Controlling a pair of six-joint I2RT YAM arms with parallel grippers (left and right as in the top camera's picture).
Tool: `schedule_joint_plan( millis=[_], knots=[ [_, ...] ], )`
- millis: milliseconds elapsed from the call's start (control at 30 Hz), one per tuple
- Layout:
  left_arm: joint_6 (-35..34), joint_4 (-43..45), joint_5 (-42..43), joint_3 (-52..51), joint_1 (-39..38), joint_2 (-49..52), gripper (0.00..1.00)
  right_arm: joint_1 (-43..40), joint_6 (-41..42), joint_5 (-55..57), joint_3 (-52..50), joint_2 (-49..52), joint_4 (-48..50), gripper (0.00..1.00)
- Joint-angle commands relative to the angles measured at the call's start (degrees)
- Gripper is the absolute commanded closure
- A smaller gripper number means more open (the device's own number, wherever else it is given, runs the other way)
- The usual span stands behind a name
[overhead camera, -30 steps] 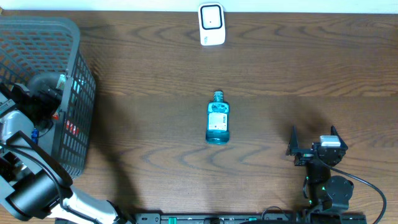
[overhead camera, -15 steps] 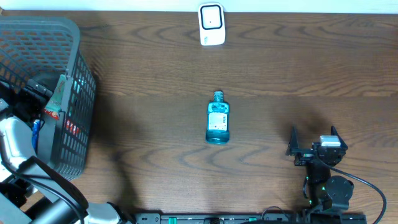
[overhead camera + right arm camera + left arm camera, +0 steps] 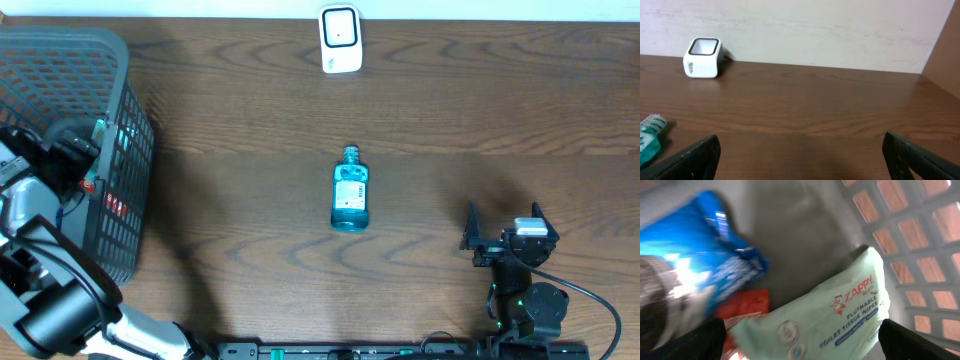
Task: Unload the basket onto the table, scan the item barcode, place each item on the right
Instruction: 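Return left gripper to basket and grasp the green wipes pack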
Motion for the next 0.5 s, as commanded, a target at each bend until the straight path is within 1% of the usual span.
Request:
schedule_joint_plan(
  millis=[0, 200, 233, 267, 333, 367, 467],
  knots=[
    [2.36, 1.70, 2.23, -0.02, -2.40, 3.17, 0.02, 0.35, 0.66, 0.09, -0.15, -0.22, -0.13, 0.01],
    [4.72, 2.84, 2.40, -0.02, -6.88, 5.46, 0.03, 0.35, 0.66, 0.09, -0.15, -0.22, -0.13, 0.01],
    [4.87, 2.84, 2.40, -0.02, -7.37, 5.49, 0.08, 0.35, 0.66, 0.09, -0.15, -0.22, -0.13, 0.01],
    [4.87, 2.86, 2.40, -0.02, -7.69, 5.49, 0.17, 0.35, 0.66, 0.09, -0.15, -0.22, -0.13, 0.01],
    [4.85, 3.13, 2.43, -0.02, -8.04, 5.49, 0.37, 0.35, 0.66, 0.09, -0.15, -0.22, -0.13, 0.01],
    [4.85, 3.23, 2.40, -0.02, -8.04, 5.49, 0.51, 0.35, 0.66, 0.09, -0.15, -0.22, -0.13, 0.01],
    [4.85, 3.23, 2.43, -0.02, -8.02, 5.49, 0.69, 0.35, 0.66, 0.09, -0.15, -0.22, -0.13, 0.01]
  ],
)
